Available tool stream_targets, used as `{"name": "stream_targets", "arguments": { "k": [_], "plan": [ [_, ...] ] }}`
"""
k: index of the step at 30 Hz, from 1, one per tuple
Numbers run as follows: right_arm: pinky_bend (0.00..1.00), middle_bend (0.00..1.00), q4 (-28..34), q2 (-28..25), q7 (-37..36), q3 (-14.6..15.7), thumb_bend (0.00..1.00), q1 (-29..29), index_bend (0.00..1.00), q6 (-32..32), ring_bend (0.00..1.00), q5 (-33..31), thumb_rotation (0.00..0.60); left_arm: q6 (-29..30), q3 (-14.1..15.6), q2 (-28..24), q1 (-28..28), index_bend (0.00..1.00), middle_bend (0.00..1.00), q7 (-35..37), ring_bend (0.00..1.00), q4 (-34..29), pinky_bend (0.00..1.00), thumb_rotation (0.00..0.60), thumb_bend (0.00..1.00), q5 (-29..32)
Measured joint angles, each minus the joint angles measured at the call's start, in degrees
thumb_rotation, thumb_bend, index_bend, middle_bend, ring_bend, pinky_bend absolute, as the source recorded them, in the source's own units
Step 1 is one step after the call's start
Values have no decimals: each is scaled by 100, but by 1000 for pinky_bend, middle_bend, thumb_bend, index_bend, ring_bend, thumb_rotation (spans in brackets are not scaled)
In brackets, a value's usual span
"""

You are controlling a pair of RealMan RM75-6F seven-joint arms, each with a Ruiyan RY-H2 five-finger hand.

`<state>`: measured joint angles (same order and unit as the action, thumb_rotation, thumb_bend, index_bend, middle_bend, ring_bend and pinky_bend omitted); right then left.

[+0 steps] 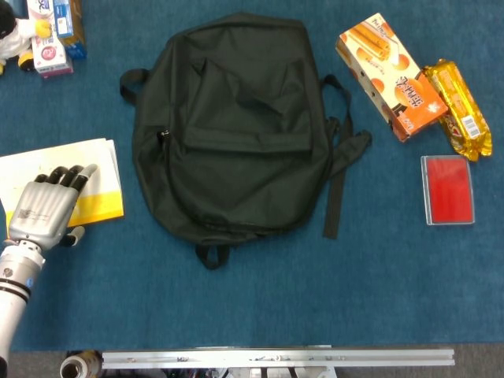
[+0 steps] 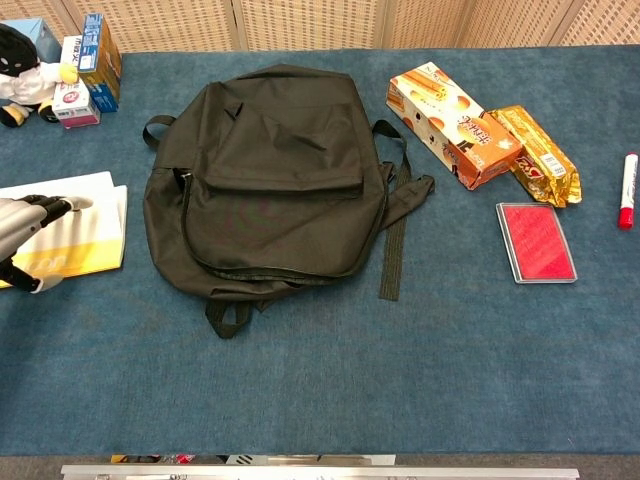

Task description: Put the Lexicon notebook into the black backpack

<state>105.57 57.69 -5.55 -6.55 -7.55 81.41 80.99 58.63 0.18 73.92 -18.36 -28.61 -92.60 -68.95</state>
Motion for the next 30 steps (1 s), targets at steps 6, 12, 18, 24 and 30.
{"name": "stream_targets", "arguments": {
  "k": [6,12,18,24,30],
  "plan": [
    [248,266,-60,3,-75,23,132,19,163,-22,121,11,600,-94,-11,178,-117,38,115,-159,111,169,242,600,228,312],
    [248,266,-79,2,-120,40,133,36,163,-30,121,22,600,-52,-3,263,-163,38,113,-184,110,265,242,600,229,425],
    [248,266,-71,-18,-139,50,132,59,163,-19,121,33,600,-69,33,299,-213,38,113,-241,110,339,242,600,229,549],
    [248,266,-60,-37,-178,61,132,94,163,10,121,47,600,-43,64,362,-250,38,116,-279,110,389,243,600,229,619],
    [248,266,-58,-55,-195,81,132,133,163,38,121,60,600,-33,45,417,-284,43,130,-231,110,435,247,600,229,683]
  ]
}}
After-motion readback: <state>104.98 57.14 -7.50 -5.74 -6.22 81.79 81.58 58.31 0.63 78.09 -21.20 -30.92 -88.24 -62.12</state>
